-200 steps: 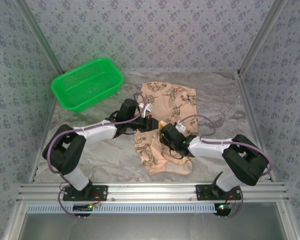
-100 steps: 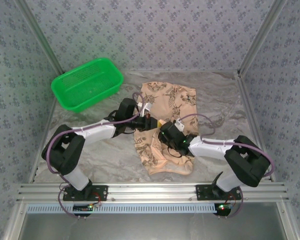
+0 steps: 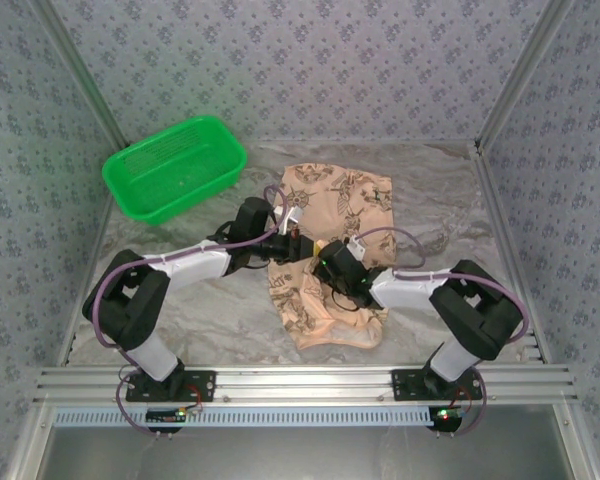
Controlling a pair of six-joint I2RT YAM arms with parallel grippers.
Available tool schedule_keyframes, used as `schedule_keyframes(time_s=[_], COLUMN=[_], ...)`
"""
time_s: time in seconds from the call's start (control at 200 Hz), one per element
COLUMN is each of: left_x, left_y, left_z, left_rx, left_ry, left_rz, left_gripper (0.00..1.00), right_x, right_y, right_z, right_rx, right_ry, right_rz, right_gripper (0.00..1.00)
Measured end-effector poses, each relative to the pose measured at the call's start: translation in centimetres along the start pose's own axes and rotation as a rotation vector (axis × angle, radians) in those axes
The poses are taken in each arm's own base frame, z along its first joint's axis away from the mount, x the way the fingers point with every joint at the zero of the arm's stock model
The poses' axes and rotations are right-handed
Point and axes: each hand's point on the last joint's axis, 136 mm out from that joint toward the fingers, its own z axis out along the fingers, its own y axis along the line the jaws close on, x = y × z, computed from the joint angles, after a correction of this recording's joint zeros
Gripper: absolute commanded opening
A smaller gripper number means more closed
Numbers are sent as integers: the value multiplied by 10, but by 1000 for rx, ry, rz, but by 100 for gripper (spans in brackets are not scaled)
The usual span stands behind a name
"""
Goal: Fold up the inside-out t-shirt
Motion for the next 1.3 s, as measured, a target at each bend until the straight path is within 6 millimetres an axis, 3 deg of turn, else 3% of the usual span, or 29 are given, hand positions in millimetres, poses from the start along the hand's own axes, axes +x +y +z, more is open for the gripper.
schedule_keyframes(time_s=[0.135, 0.325, 0.495, 0.55, 0.58, 0.66, 0.815, 1.029, 1.149, 1.299], left_x=[-3, -3, -4, -5, -5, -6, -1, 6, 1, -7], left_y=[3, 10, 17, 22, 26, 43, 82, 131, 139, 133], left_z=[-8, -15, -18, -20, -21, -24, -27, -20, -18, -19], left_rx=[-22, -59, -72, -79, -85, -117, -194, -337, -370, -376], left_ry=[-13, -14, -19, -26, -28, -39, -39, 9, 14, 9], left_rz=[3, 16, 15, 10, 6, -18, -69, -74, -54, -2], left_gripper=[0, 1, 1, 2, 3, 5, 10, 22, 31, 38], right_x=[1, -9, -14, -12, -10, 0, 25, 19, 14, 9], right_y=[13, 38, 42, 38, 36, 31, 12, -2, 2, 24], right_z=[-18, -78, -118, -121, -120, -109, -69, -31, -15, -7], right_rx=[-21, -110, -148, -138, -134, -107, -32, 24, 41, 33], right_ry=[-7, -30, -27, -10, 4, 59, 194, 224, 222, 186], right_rz=[-44, -80, -102, -115, -119, -140, -121, -57, -57, -113], right_gripper=[0, 0, 0, 27, 32, 32, 39, 32, 30, 33])
